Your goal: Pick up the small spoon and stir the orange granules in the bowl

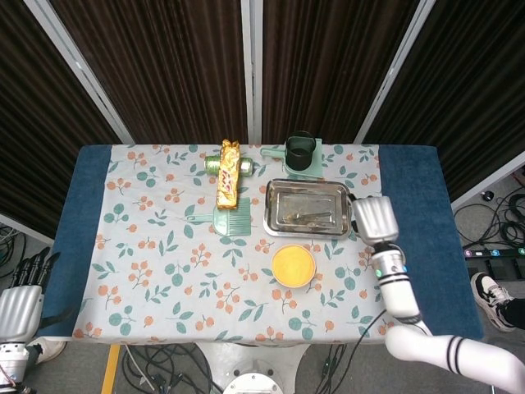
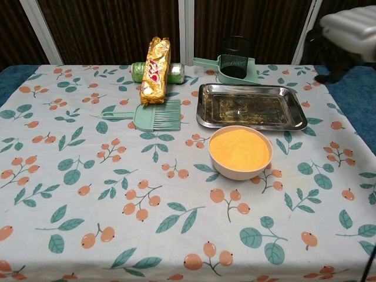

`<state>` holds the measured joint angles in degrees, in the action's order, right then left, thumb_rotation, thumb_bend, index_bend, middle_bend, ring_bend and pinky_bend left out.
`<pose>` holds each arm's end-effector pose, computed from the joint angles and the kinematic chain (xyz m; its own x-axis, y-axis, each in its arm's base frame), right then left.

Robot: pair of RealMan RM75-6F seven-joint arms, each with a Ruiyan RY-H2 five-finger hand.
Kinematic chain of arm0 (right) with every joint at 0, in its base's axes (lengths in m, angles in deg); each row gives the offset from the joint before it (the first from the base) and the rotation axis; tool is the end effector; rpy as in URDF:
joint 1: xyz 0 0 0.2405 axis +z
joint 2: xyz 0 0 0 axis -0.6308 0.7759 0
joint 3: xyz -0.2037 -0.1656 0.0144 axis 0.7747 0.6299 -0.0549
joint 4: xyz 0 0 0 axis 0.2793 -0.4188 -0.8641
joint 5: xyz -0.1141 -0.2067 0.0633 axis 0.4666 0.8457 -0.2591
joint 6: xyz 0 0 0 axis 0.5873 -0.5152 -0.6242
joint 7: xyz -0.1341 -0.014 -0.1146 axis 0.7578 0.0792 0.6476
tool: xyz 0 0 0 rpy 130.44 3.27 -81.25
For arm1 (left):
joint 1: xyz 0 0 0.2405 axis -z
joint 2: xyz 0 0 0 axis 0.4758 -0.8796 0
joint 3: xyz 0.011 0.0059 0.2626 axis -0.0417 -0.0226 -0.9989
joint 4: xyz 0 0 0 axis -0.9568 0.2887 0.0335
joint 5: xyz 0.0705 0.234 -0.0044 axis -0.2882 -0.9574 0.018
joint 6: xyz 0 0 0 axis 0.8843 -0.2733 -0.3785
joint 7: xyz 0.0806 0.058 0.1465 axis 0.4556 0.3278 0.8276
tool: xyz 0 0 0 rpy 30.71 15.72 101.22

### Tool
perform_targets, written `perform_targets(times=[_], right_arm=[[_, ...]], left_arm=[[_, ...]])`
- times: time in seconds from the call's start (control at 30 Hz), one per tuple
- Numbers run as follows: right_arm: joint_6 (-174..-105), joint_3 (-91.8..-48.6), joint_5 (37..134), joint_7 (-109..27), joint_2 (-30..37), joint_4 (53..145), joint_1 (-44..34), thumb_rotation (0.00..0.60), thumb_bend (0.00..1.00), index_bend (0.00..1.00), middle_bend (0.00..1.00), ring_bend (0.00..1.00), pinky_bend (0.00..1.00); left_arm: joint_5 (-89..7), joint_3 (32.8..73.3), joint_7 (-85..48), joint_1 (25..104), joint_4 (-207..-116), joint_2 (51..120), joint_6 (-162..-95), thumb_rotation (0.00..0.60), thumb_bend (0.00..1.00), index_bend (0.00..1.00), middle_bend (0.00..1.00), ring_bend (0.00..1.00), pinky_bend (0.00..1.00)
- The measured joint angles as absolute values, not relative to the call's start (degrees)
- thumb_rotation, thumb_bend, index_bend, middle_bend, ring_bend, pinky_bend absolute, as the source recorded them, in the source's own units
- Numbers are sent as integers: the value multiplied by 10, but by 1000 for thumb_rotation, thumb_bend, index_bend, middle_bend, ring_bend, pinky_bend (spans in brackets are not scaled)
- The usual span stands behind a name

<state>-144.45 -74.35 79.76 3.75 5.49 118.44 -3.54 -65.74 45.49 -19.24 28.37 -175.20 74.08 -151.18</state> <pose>-0.1782 -0.3875 0.0250 0.6396 -0.0323 0.7680 -0.7646 -0.1292 0.6314 -0.3574 0.1788 0.0958 0.3710 0.0462 0.9275 0.9250 0.0706 -0.3735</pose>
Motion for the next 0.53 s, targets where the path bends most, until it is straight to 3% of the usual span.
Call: perform_targets(times=[0.1,0.2,0.53], right_arm=[[-1478,-708,875,-43,110,1215,-82,600,245,167,240,119,235],[-1519,-665,961,-130,147,1219,-132,600,245,75,165,42,135],[-1703,-561,1143,-339,201,1177,-296,600,246,54,182,33,94]], left_arm=[[-659,457,-187,287,-1757,738,-1512,600,0,113,76,52,86],[-659,459,-180,290,-1763,737,-1511,600,0,113,76,52,86],[-662,461,-160,295,-1774,738,-1514,600,0,113,76,52,86]])
